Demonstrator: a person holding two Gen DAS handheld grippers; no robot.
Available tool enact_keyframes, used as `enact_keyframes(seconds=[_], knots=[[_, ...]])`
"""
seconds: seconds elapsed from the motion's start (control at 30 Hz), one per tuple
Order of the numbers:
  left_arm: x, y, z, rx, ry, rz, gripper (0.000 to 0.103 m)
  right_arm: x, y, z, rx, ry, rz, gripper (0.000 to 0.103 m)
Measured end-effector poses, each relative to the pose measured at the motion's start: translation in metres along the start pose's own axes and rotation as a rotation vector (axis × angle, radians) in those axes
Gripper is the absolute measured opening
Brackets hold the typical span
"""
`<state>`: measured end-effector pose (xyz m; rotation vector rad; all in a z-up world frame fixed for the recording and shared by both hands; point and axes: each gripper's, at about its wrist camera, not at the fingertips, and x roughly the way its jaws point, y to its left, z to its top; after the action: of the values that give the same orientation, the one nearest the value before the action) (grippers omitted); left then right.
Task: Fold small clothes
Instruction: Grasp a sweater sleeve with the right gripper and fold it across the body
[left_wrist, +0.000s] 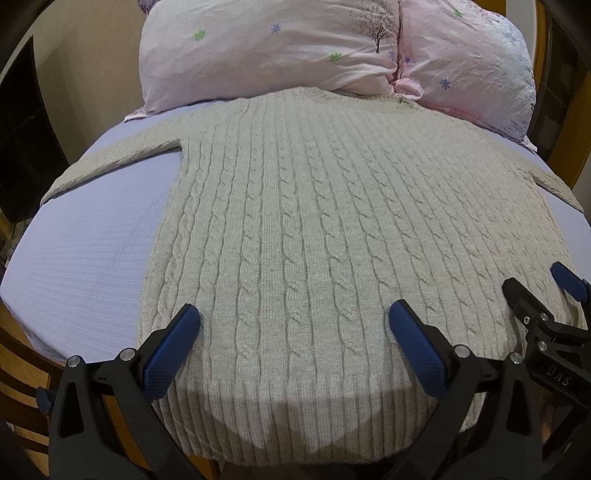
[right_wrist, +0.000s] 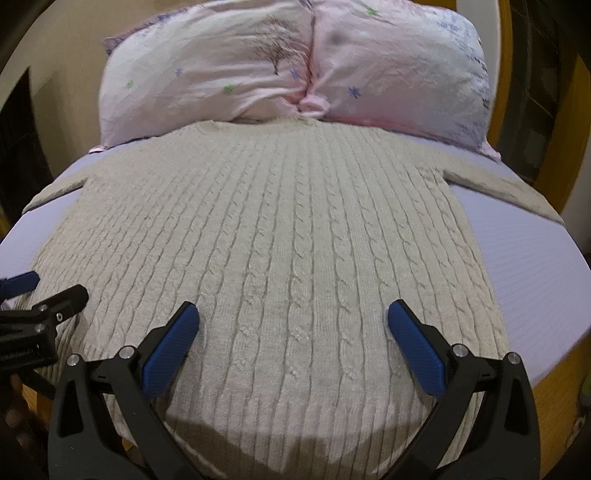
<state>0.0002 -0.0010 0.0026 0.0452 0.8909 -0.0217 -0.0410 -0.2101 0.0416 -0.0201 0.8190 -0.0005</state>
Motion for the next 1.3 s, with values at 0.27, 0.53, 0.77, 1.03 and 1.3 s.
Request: enact_keyframes(seconds=[0.27,0.53,0.77,1.03,1.3], knots=[[-0.010,0.003,0.002,0.043,-0.122,-0.032,0.102,-0.041,-0.130,0.051,0.256,-0.193,0.124,0.101],[-0.025,0.032,0.039,0.017,-0.339,-0.122,0.102,0.007,-0.354,0.102,0.818,-0.128,-0.153,0.066],[-0.017,0.082,0.065,-0.113,-0.393,-0.128,0.102,0.067,-0.440,0.098,1.102,0.000,-0.265,0.048],[-0.011,0.134,0.069,-0.206,-0.421,-0.092,0.102,0.080,-0.457,0.098,1.100,-0.065,-0.285,0.007],[-0.011,0.200,0.073,-0.360,-0.468,-0.039,0.102,0.030,-0.295,0.207,0.550,-0.296,-0.082,0.007]])
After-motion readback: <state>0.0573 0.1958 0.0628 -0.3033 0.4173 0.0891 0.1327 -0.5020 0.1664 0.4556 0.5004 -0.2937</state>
